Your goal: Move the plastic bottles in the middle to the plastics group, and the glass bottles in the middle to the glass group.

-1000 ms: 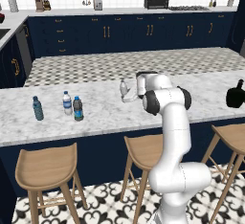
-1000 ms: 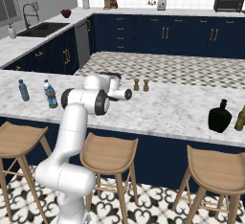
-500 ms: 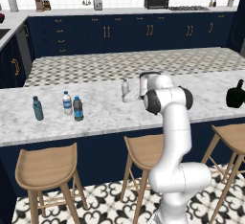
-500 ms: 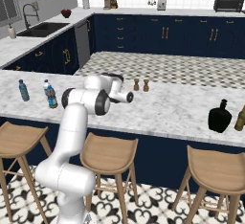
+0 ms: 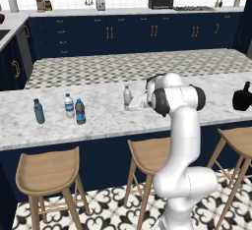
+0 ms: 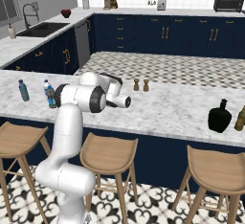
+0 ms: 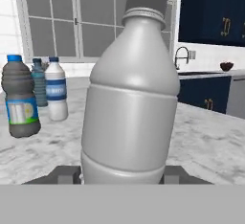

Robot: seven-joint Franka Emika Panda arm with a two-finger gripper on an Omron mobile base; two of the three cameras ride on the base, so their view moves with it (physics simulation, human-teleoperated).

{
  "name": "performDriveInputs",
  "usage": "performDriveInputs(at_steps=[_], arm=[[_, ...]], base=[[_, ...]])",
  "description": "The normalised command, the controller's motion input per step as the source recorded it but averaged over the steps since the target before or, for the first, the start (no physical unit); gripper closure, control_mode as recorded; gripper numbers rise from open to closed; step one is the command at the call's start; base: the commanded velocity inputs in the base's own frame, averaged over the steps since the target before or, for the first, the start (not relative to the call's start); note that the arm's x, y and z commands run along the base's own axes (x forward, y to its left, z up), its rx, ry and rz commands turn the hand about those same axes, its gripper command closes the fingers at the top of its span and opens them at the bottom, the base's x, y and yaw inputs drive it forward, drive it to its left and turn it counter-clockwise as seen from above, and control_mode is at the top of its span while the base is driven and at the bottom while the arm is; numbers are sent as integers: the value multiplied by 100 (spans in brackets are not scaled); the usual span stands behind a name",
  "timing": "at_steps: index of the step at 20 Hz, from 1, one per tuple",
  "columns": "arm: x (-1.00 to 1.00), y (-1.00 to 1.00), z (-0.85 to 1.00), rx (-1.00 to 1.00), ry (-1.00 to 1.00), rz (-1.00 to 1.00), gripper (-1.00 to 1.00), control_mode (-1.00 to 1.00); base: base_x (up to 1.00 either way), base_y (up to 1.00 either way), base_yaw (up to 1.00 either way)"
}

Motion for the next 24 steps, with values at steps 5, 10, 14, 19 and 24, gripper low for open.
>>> performDriveInputs(at_steps=[5, 10, 14, 19, 24], arm=[[-52, 52, 25, 0, -1, 17, 100, -100], [-50, 63, 14, 0, -4, 22, 100, -100], [-44, 59, 2, 0, 0, 18, 100, -100], [-22, 48, 0, 4, 0, 6, 100, -100], [-15, 51, -2, 4, 0, 1, 100, -100]], base=[[0, 0, 0], [0, 0, 0], [0, 0, 0], [0, 0, 0], [0, 0, 0]])
